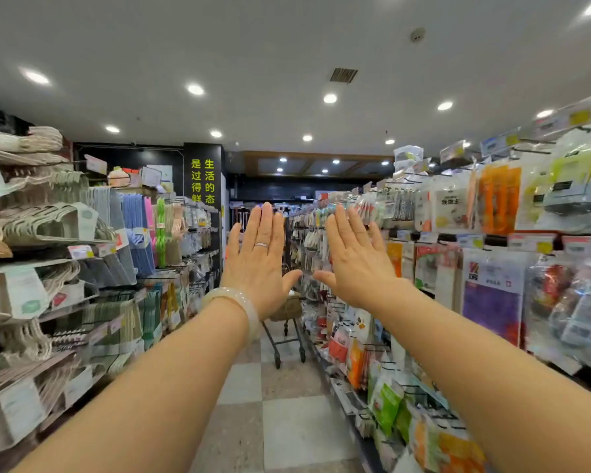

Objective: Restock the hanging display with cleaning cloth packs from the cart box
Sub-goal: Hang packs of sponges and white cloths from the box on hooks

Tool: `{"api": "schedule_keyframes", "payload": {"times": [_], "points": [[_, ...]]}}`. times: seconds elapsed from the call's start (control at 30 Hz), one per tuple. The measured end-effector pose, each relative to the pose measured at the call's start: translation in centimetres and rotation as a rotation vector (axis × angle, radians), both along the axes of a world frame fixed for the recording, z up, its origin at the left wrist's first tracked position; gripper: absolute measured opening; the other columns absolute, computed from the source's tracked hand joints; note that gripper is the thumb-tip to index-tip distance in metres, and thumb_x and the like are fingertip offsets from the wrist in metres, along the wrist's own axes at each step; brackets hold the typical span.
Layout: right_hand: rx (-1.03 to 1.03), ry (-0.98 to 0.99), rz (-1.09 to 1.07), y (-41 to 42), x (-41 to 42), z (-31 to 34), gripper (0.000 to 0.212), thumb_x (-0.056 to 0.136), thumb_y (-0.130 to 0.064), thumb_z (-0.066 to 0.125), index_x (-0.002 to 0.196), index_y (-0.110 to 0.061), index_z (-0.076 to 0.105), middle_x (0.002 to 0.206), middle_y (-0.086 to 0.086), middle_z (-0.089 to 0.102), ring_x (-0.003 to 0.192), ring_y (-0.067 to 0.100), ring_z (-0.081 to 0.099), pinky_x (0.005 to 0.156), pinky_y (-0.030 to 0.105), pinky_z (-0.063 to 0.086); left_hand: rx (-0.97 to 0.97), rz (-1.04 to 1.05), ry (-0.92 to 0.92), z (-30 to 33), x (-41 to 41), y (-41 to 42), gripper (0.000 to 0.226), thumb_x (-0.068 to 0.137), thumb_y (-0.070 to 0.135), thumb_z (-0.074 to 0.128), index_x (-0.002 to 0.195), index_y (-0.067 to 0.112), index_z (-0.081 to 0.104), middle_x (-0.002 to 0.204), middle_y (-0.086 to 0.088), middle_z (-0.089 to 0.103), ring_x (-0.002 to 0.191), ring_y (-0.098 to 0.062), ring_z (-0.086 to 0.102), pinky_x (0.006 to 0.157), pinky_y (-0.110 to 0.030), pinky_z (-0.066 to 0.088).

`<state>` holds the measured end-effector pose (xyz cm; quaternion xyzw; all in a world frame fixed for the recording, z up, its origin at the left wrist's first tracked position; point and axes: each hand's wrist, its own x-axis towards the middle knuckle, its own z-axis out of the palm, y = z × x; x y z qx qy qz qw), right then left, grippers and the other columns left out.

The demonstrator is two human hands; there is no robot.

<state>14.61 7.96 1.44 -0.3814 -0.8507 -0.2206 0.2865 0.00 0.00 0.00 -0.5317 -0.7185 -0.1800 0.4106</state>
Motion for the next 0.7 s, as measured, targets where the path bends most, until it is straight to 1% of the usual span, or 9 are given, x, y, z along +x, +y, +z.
{"api": "schedule_keyframes", "payload": {"times": [0.1, 0.17, 0.27, 0.43, 0.7], "points": [[-0.017, -0.041, -0.031, 2.5, -1.7, -1.6, 0.093, 0.09, -0.056, 0.041, 0.146, -0.01, -0.017, 0.156, 0.009, -0.024, 0.142, 0.026, -0.023, 0.114, 0.048, -0.01, -0.066, 0.014, 0.004, -2.2, -2.1, 2.3, 0.09, 0.09, 0.061, 0.029, 0.141, 0.01, -0.025, 0.151, -0.009, -0.03, 0.14, -0.025, -0.026, 0.112, -0.043, -0.014], [-0.04, -0.044, -0.021, 5.3, -3.1, -2.5, 0.091, 0.09, -0.056, 0.042, 0.147, -0.012, -0.015, 0.156, 0.008, -0.023, 0.143, 0.026, -0.022, 0.114, 0.047, -0.01, -0.094, 0.007, 0.007, -3.5, -3.9, 4.8, 0.089, 0.09, 0.061, 0.029, 0.144, 0.011, -0.02, 0.153, -0.011, -0.026, 0.142, -0.026, -0.022, 0.114, -0.044, -0.011], [-0.052, -0.046, -0.029, 10.6, -5.6, -4.1, 0.09, 0.09, -0.056, 0.042, 0.147, -0.014, -0.012, 0.157, 0.007, -0.022, 0.144, 0.026, -0.02, 0.115, 0.047, -0.009, -0.122, 0.014, -0.026, -5.2, -6.8, 9.6, 0.088, 0.089, 0.061, 0.03, 0.145, 0.013, -0.018, 0.154, -0.011, -0.024, 0.143, -0.026, -0.02, 0.115, -0.046, -0.006], [-0.122, -0.073, 0.009, 21.5, -11.2, -7.1, 0.088, 0.091, -0.054, 0.044, 0.148, -0.014, -0.009, 0.158, 0.007, -0.018, 0.144, 0.025, -0.018, 0.115, 0.047, -0.006, -0.211, 0.022, -0.078, -7.8, -12.1, 20.2, 0.087, 0.09, 0.06, 0.031, 0.146, 0.013, -0.015, 0.155, -0.01, -0.022, 0.143, -0.026, -0.02, 0.115, -0.046, -0.005], [-0.256, -0.16, 0.094, 39.3, -23.1, -9.1, 0.086, 0.091, -0.052, 0.044, 0.149, -0.013, -0.006, 0.157, 0.008, -0.019, 0.144, 0.026, -0.018, 0.116, 0.049, -0.004, -0.353, 0.05, -0.208, -9.5, -23.1, 37.2, 0.086, 0.089, 0.061, 0.032, 0.147, 0.015, -0.014, 0.155, -0.008, -0.023, 0.143, -0.024, -0.02, 0.116, -0.045, -0.004]]}}
